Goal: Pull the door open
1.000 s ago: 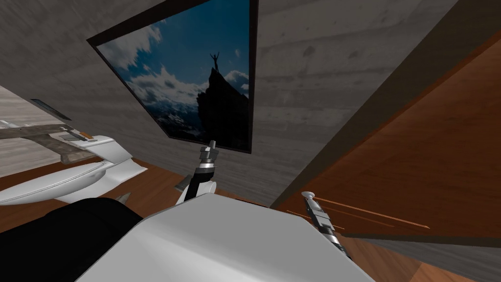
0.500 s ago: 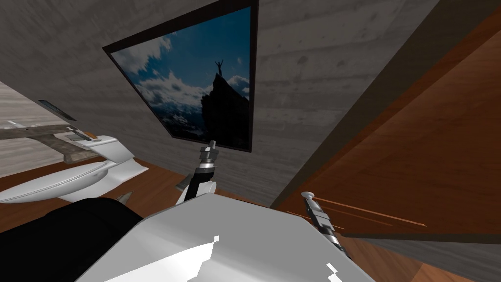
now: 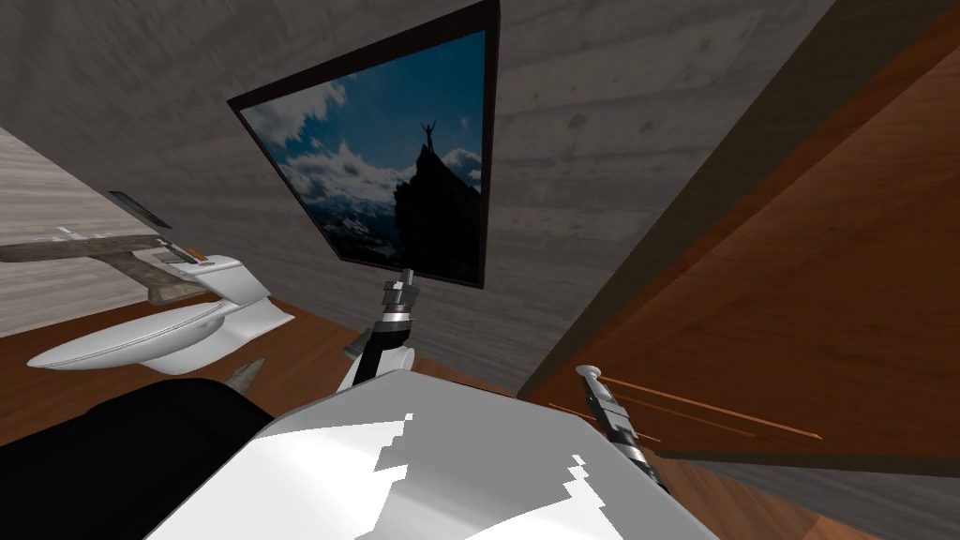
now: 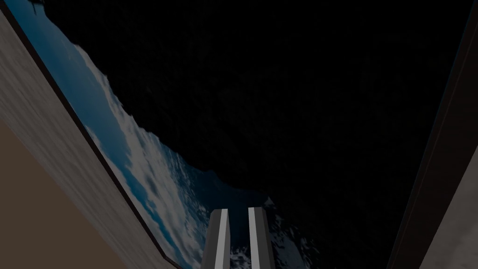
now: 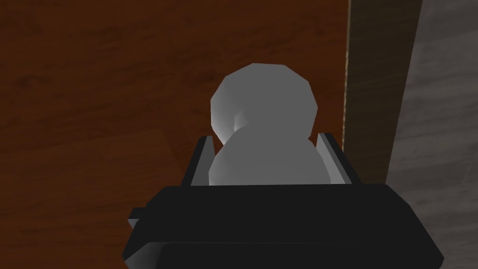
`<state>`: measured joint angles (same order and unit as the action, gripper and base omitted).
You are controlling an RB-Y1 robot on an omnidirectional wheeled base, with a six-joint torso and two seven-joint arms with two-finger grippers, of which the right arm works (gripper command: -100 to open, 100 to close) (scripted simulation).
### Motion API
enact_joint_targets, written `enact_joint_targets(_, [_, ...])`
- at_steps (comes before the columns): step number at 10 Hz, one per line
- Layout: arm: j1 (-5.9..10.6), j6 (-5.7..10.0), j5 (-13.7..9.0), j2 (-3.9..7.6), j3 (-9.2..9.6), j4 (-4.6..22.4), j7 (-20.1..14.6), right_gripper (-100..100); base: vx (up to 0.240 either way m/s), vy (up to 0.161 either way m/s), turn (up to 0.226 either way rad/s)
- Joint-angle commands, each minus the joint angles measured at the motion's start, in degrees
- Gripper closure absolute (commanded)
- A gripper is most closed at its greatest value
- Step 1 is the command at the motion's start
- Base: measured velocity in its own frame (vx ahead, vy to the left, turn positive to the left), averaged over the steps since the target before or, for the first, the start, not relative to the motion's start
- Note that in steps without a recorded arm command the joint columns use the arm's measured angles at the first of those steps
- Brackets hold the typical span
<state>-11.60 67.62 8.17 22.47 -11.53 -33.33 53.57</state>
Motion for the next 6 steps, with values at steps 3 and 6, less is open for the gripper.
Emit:
enact_joint_targets(3, [0.45, -0.67, -1.63, -0.14, 0.44, -0.21, -5.65, 100, -0.056, -0.027, 0.062])
enact_joint_targets(6, [0.77, -1.11, -2.62, -0.28, 0.79, -0.31, -9.42, 100, -0.043, -0.019, 0.041])
